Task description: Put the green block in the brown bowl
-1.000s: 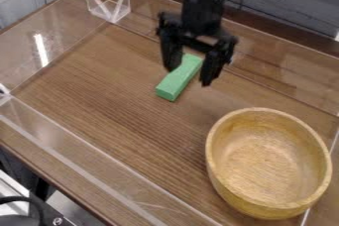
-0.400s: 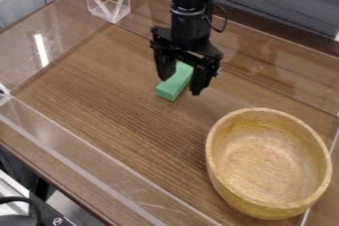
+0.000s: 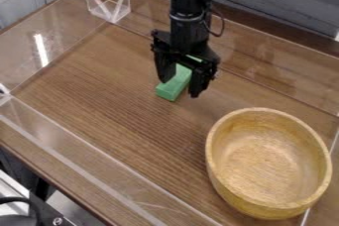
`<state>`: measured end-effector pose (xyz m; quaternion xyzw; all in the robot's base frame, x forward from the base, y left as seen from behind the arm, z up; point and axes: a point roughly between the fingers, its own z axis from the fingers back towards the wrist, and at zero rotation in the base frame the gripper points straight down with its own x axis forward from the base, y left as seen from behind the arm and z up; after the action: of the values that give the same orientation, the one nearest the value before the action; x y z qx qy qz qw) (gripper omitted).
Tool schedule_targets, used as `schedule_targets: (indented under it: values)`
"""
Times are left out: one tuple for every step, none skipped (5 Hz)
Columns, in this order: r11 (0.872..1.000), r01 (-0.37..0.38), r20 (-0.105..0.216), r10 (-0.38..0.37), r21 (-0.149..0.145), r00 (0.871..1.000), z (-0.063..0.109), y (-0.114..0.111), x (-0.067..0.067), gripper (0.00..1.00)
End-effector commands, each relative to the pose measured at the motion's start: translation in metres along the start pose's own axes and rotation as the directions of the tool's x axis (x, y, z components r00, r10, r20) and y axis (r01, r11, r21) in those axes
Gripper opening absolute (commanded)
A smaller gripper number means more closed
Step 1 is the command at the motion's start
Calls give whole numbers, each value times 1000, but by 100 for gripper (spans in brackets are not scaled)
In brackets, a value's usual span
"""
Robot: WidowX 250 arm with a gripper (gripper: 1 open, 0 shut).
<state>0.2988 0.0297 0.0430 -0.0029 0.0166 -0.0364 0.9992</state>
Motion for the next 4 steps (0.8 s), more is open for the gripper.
schedule_targets:
  values:
    - [1000,-4,46,4,6,999,7,6,8,100]
    - [1000,-7,49,7,3,999,3,8,11,100]
    - [1000,-10,52,10,1,999,-1,9,13,100]
    - [1000,-14,53,14,-3,998,-6,11,14,100]
